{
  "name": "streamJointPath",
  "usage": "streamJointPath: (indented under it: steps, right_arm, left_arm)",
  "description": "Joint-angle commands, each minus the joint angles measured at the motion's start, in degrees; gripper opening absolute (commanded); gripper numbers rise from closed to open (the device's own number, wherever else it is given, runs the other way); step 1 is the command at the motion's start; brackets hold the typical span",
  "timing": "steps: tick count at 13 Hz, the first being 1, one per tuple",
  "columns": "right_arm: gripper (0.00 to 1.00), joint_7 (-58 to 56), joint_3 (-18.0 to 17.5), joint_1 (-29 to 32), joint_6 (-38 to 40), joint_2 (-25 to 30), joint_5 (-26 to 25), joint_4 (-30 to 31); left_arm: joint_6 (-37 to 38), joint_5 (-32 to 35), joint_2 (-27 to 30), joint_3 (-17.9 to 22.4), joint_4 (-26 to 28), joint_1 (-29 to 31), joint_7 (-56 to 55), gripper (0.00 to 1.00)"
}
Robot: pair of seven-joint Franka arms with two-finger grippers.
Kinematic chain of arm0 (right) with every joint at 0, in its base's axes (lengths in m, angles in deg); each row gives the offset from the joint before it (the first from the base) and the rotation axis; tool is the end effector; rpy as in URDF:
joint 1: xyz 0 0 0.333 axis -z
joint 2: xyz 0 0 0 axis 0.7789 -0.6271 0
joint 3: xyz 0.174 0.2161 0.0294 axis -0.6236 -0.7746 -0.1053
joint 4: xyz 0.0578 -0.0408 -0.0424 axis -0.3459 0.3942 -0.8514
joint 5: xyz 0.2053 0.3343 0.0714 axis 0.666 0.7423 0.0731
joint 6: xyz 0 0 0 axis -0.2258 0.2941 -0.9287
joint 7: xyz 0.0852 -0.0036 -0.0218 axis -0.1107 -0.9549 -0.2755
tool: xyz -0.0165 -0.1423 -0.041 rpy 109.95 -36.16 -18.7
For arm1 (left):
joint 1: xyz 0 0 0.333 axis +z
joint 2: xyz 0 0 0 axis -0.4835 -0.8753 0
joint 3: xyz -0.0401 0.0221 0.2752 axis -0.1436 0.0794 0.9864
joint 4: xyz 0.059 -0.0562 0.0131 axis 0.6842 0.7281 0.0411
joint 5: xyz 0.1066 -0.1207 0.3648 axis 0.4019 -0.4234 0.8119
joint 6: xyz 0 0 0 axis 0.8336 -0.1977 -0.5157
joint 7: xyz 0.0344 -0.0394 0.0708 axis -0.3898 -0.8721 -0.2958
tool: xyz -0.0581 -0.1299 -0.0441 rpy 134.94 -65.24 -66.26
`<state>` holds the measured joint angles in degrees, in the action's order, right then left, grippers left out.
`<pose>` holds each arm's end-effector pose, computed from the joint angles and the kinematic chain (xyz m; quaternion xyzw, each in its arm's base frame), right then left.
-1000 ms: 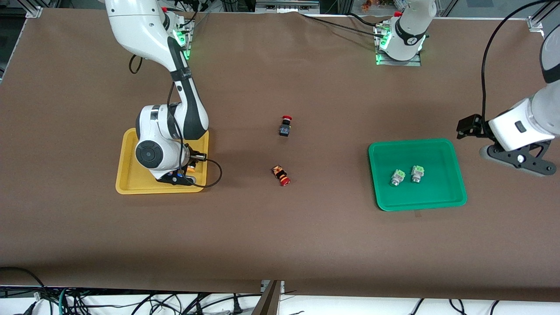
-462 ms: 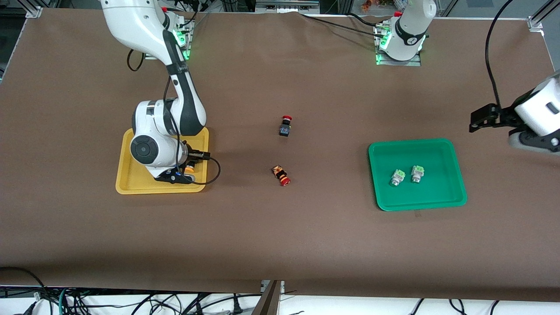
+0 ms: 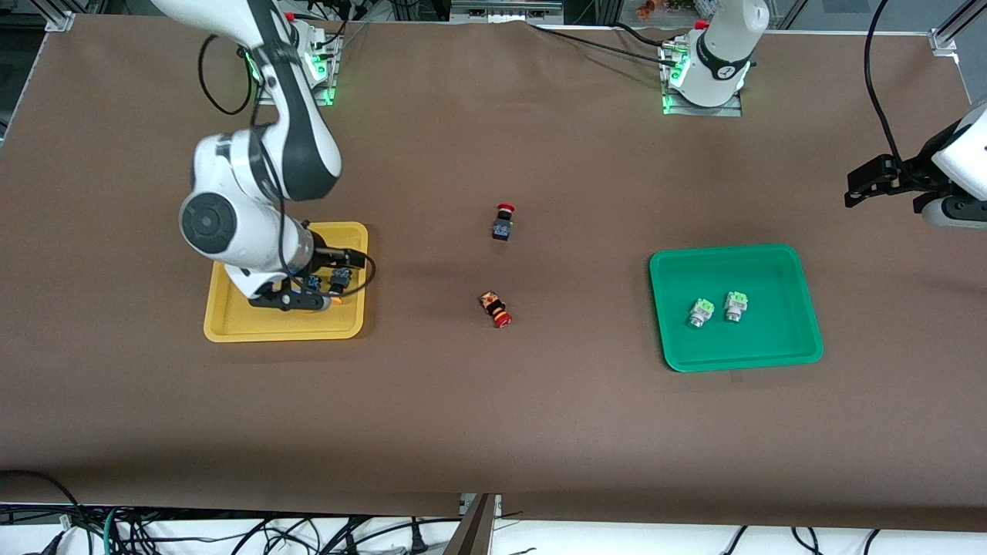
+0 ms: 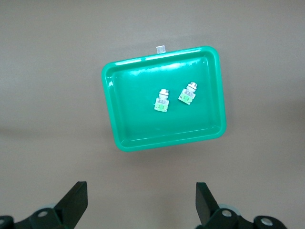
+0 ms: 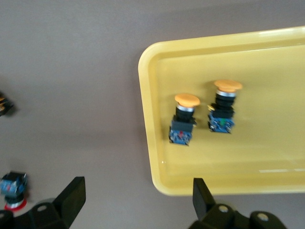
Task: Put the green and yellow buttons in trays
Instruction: 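Lower the yellow button into the yellow tray with the right gripper and release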
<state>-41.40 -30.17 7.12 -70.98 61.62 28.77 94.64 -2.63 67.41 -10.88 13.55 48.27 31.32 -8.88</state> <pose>0.5813 0.2113 0.2938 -0.9945 0.0214 0.0956 0.0371 0.5635 0.0178 0.5074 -0.9988 0.0376 0.0308 0.0094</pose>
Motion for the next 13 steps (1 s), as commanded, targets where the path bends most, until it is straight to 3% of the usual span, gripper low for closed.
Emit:
streamJointPath:
  steps: [1,5,9,13]
  right_arm:
    - [0.99,1.2,0.0,-0.3,5.4,9.0,-5.4,1.4]
    - [0.99,0.4,0.4,0.0,12.7,17.7,-10.0,1.5]
    - [0.99,0.4,-0.9,1.1,14.8,24.9,-14.7,3.0]
    - [0.99,0.3,-13.1,14.6,14.0,25.6,-15.5,3.3]
  left_arm:
    - [-0.4,-1.1,0.5,0.2,0.2,-0.7,-0.9,1.00]
    - [-0.4,-1.4,0.0,0.8,0.1,-0.5,-0.3,1.00]
    - [-0.4,-1.5,0.0,0.5,0.1,-0.2,-0.9,1.00]
    - [-0.4,-1.3,0.0,0.3,0.0,-0.2,-0.9,1.00]
